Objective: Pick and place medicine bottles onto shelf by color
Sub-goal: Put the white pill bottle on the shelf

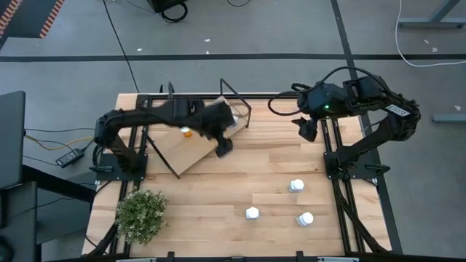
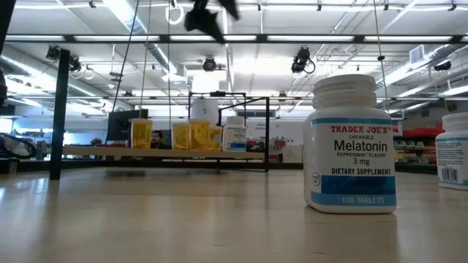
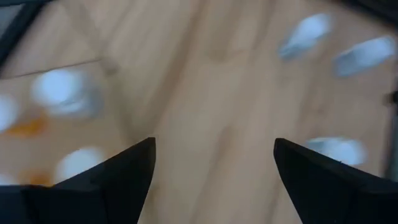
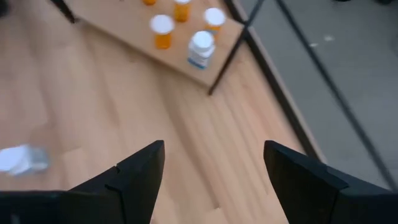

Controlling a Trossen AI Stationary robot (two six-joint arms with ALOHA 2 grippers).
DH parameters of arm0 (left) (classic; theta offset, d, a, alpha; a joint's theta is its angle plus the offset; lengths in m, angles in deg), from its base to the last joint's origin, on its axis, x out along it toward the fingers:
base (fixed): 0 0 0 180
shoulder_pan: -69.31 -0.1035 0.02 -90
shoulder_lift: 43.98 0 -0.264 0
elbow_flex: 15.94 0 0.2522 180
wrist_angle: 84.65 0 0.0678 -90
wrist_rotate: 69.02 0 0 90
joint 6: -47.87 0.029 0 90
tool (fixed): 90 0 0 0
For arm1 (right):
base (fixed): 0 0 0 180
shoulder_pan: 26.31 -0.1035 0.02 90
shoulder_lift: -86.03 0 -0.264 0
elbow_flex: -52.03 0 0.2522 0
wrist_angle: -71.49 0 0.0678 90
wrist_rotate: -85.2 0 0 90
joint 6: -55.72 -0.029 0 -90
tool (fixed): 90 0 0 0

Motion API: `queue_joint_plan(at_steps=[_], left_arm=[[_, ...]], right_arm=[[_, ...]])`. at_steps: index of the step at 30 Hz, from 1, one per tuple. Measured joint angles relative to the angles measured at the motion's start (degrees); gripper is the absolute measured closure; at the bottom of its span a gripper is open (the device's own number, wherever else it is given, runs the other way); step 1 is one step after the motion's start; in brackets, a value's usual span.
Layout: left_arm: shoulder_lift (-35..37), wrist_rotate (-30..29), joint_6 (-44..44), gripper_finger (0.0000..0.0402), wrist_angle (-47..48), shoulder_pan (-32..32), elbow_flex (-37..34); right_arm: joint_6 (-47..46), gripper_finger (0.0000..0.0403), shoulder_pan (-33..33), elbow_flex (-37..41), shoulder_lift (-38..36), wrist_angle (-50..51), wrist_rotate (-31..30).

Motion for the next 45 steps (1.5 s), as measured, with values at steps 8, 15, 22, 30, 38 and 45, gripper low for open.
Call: queue_joint_plan(at_steps=[8,15,22,30,38,45], left_arm=[[-1.99,-0.72,-2.04,0.0088,-11.69,9.61,-0.20],[-4.92,-0.34,0.05,0.0099,-15.88,16.11,-0.22],[-9.01,0.13,2.17,0.0090,-22.43,20.44,-0.22],[-15.23,7.18,0.02,0.0086,-23.88,22.99,-0.24],[-20.44,3.61,0.50,0.0082,-29.28,26.09,-0.14],[-22.12,3.36,1.25,0.0070,-30.05,24.63,-0.21]], right_arm=[[-3.00,0.0120,-0.04,0.00,-4.74,-0.01,9.82],[-5.86,0.0120,-0.04,0.00,-7.87,0.02,6.07],[-6.79,0.0120,-0.04,0.00,-8.13,0.01,3.29],[-8.54,0.0120,-0.04,0.00,-7.90,0.00,3.39],[-8.56,0.0120,-0.04,0.00,-7.87,0.00,3.25],[-8.56,0.0120,-0.04,0.02,-7.37,-0.01,3.07]])
